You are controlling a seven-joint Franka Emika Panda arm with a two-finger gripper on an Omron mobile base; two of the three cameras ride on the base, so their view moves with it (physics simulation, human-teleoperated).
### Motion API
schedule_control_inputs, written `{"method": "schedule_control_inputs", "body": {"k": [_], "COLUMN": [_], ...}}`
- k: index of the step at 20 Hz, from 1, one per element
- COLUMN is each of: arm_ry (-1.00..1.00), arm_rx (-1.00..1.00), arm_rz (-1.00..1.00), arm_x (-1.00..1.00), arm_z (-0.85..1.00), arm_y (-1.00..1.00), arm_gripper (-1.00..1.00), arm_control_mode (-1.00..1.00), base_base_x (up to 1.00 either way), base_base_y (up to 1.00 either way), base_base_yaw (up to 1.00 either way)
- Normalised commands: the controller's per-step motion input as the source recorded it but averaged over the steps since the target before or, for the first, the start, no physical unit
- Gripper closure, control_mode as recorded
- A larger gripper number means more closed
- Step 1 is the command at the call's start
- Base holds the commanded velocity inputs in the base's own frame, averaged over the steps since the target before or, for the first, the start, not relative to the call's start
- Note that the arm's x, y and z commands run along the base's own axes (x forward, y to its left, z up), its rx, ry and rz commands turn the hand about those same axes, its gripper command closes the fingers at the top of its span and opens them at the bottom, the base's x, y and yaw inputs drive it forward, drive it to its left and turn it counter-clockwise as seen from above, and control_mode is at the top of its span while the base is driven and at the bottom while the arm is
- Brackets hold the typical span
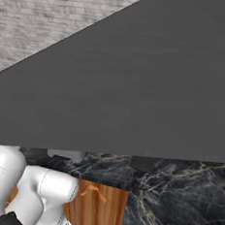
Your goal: Open the blender lid, put the kiwi in the blender, close the lid, and start the blender.
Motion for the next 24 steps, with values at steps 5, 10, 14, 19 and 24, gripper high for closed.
{"method": "schedule_control_inputs", "body": {"k": [5,10,14,19,24], "arm_ry": [0.05,0.13,0.20,0.17,0.01], "arm_rx": [0.27,0.24,0.20,0.17,0.16], "arm_rz": [0.00,0.00,0.02,0.11,0.16], "arm_x": [0.11,0.39,0.72,0.87,0.26], "arm_z": [-0.01,-0.11,-0.29,-0.60,-0.60], "arm_y": [-1.00,-1.00,-0.89,-0.27,-0.09], "arm_gripper": [-1.00,-1.00,-1.00,-1.00,-1.00], "arm_control_mode": [-1.00,-1.00,-1.00,-1.00,-1.00], "base_base_x": [0.00,0.00,0.00,0.00,0.00], "base_base_y": [0.00,0.00,0.00,0.00,0.00], "base_base_yaw": [0.00,0.00,0.00,0.00,0.00]}}
